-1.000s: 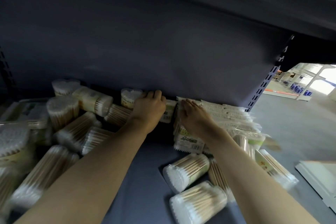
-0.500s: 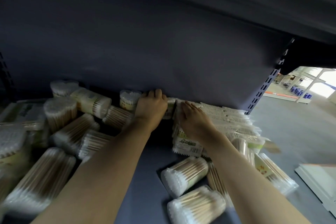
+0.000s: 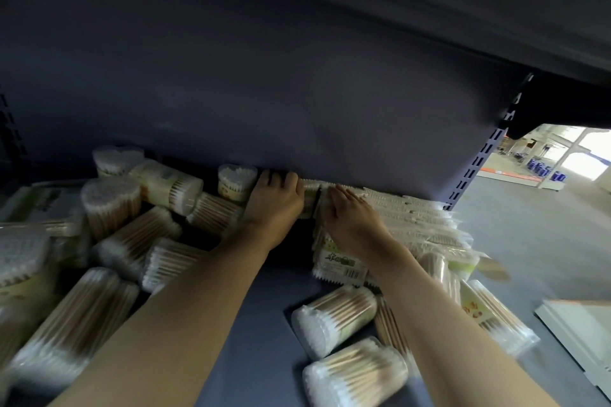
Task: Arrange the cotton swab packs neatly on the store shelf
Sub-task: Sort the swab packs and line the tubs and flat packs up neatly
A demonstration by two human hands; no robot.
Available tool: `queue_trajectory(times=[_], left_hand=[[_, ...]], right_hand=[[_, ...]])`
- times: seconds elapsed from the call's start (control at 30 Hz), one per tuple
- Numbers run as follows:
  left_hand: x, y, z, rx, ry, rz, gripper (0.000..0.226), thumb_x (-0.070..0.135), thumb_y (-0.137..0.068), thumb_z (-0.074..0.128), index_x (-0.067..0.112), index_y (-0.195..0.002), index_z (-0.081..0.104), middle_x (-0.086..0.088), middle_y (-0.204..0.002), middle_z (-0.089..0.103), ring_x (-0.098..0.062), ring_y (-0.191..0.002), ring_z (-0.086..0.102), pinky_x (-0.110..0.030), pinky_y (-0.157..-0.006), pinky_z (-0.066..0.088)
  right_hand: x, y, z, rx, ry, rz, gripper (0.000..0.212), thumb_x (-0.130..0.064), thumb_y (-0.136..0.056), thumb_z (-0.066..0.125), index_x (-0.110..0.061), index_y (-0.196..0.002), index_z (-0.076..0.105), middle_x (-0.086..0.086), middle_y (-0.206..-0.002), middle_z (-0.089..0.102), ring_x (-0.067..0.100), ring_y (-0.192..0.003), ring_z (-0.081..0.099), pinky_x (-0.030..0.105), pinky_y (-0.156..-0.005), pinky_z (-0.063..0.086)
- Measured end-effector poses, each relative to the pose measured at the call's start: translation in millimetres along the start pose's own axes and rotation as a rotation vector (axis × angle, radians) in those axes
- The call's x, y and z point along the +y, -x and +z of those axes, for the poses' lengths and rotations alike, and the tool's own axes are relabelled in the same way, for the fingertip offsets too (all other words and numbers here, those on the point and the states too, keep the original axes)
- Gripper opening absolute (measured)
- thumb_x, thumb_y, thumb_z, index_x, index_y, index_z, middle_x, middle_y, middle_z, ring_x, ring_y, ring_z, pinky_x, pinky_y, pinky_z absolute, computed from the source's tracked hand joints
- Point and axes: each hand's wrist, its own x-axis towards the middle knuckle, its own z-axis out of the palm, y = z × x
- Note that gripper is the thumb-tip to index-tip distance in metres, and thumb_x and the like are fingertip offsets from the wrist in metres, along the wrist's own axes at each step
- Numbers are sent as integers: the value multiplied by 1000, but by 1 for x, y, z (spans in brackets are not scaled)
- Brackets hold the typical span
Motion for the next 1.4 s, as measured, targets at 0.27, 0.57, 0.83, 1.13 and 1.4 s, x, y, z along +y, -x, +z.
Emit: queue_trajectory(times=[0.27,0.57,0.83,1.13,1.4], left_hand=[[3,18,-25,-202,77,-58,77,17,-90,49,-1,-146,-1,-20,-153,6,-34,-141,7,-45,-114,10],[-9,46,-56,-250,213,8,48,18,-94,41,13,-141,34,-9,-154,11,-27,-143,-4,-42,-116,-6],[-43,93,-65,55,233,-98,8,17,-56,69,12,-62,67,-10,-74,64,-31,-76,63,-40,-75,51],[-104,138,-84,19,220,-247,20,19,-61,60,8,-75,69,-12,-75,65,-35,-67,61,-36,-58,48],[-157,177,-83,-86,204,-399,40,32,-76,35,12,-85,70,-12,-81,66,-35,-69,60,-37,-60,45]], right_hand=[[-10,9,-19,62,-8,-23,44,-15,-90,41,-13,-134,42,8,-140,44,27,-128,39,33,-99,35],[-32,21,-32,215,-126,-69,40,-4,-85,51,-14,-124,55,6,-130,51,26,-117,49,34,-94,43],[-68,28,-25,257,-102,-95,35,-5,-82,52,-14,-114,60,9,-124,55,29,-114,51,31,-89,39],[-127,29,-5,161,-218,-206,32,-6,-84,49,-16,-113,60,8,-119,60,26,-110,55,37,-91,46],[-175,20,10,48,-326,-417,37,-9,-93,44,-18,-128,53,4,-130,54,22,-117,52,28,-95,40]])
